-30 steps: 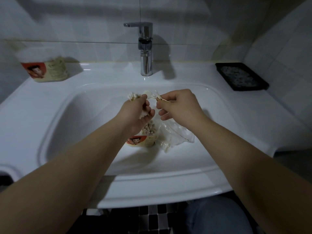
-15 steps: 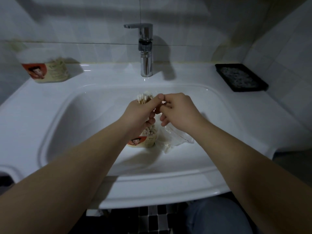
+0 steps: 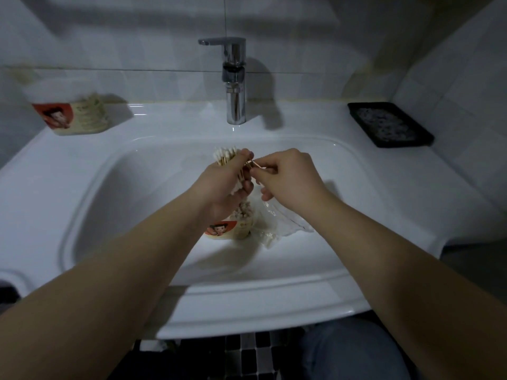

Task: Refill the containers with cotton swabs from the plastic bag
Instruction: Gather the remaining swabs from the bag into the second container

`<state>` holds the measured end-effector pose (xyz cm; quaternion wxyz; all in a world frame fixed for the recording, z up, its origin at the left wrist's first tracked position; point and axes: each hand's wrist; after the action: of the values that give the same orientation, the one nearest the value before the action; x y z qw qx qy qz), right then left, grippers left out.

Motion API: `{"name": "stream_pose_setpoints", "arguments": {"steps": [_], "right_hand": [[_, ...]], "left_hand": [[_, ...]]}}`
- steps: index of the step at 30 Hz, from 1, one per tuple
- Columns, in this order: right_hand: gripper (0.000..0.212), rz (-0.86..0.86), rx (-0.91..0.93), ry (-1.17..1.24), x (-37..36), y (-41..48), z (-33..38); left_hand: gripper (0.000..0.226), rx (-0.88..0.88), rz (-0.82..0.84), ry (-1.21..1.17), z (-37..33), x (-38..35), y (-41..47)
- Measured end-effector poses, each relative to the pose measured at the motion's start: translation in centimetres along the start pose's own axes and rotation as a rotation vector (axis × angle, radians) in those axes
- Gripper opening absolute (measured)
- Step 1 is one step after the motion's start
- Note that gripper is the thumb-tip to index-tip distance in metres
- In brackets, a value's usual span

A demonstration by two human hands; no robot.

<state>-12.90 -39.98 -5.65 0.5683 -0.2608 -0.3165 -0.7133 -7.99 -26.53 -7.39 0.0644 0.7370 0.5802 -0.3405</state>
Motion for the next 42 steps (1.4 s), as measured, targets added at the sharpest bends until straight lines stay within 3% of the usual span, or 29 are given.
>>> {"name": "stream_pose_setpoints", "arguments": {"steps": [6, 19, 23, 25, 29, 32, 38, 42], "right_hand": [[0.028, -0.023, 0.067, -0.203, -0.6, 0.3, 0.1], [0.022, -0.068, 0.092, -0.074, -0.3, -0.2, 0.4], [0.022, -0.054, 0.152, -0.252, -1.2, 0.1, 0.1], [0.02, 0.0, 0.201, -0.351, -1.5, 0.0, 0.2], [0.01, 0.05, 0.292, -0.302, -1.3, -0.2, 0.5], [0.024, 0.005, 0.323, -0.305, -1.3, 0.1, 0.2], [0.028, -0.108, 0.128, -0.168, 0.3, 0.8, -1.0], [0.021, 0.061, -0.032, -0.331, 1.4, 1.0, -2.1]], "left_hand": [[0.006, 0.046, -0.01, -0.066, 0.4, 0.4, 0.6], [0.013, 0.005, 0.066, -0.131, 0.3, 0.6, 0.8], [0.016, 0.039, 0.11, -0.136, 0.3, 0.4, 0.7], [0.02, 0.056, 0.092, -0.111, 0.3, 0.5, 0.8], [0.033, 0.077, 0.009, -0.098, -0.1, 0.7, 0.8], [0.034, 0.063, -0.022, -0.132, -0.2, 0.8, 0.9], [0.019, 0.068, -0.055, -0.239, -0.5, 0.8, 0.8], [0.016, 0.044, -0.049, -0.248, -0.9, 1.1, 0.8]]}}
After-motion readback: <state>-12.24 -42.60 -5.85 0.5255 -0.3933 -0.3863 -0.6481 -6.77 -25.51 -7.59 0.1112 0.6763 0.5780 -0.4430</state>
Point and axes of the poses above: each hand's wrist, its own y-axis towards the middle knuckle, its own x-axis out of the back of the hand, z = x × y, and after that the axes turned 10 degrees about -y, right-handed
